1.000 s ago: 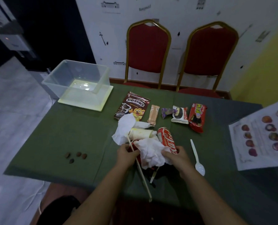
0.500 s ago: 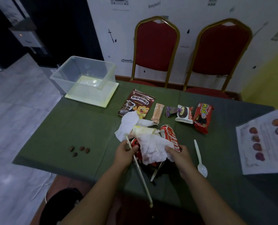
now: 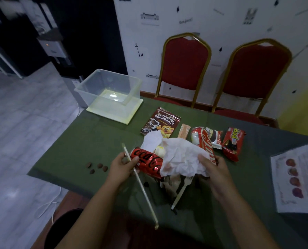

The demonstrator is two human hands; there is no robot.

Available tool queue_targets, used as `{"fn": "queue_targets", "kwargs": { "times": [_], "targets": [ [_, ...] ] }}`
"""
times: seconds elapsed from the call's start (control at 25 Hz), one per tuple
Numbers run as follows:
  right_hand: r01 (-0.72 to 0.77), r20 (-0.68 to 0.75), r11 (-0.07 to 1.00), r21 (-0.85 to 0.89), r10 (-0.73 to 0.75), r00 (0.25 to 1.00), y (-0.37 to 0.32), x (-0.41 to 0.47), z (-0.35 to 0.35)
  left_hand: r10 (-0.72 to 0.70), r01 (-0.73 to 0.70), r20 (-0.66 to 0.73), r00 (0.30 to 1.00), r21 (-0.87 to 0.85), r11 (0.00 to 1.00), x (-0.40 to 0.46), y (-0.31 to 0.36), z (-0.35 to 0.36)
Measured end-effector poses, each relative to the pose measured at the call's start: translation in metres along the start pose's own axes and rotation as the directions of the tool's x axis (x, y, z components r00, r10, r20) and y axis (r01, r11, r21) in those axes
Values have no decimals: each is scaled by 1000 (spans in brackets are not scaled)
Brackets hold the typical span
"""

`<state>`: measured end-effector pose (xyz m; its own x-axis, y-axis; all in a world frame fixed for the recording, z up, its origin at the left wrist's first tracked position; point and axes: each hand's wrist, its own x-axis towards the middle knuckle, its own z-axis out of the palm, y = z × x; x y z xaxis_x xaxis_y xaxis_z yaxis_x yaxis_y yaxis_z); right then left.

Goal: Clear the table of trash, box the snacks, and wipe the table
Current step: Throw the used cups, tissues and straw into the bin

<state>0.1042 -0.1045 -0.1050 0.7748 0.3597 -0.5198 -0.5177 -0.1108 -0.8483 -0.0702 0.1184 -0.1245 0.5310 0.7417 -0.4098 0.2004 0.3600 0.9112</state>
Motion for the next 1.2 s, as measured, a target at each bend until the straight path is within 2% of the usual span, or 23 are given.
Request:
{"fn": "queue_targets", "kwargs": {
  "times": [0.28, 0.48, 0.64, 0.8, 0.92, 1.08, 1.2],
  "targets": [
    [100, 287, 990, -100, -67, 956, -11, -32, 121, 54, -88, -241, 969, -135, 987, -28, 22, -115],
    [132, 469, 959, -252, 2, 883, 34, -76, 242, 42, -118, -456, 889, -139, 983, -69, 10, -239],
    [125, 544, 937, -325, 78, 835, 90, -118, 330, -10, -109, -586, 810, -168, 980, -102, -13, -338],
    [103, 583, 893, -438, 195, 789, 165, -154, 404, -49, -110, -716, 697, -175, 978, -130, -44, -429],
    [67, 587, 848, -526, 305, 750, 227, -172, 446, -90, -38, -788, 609, -143, 989, -136, -86, -484],
    [-14, 482, 755, -655, 432, 762, 312, -167, 472, -111, 90, -816, 567, -72, 993, -115, -158, -516],
    [-125, 371, 678, -725, 537, 757, 369, -142, 471, -130, 116, -845, 518, -82, 990, -85, -208, -517]
  ]
}}
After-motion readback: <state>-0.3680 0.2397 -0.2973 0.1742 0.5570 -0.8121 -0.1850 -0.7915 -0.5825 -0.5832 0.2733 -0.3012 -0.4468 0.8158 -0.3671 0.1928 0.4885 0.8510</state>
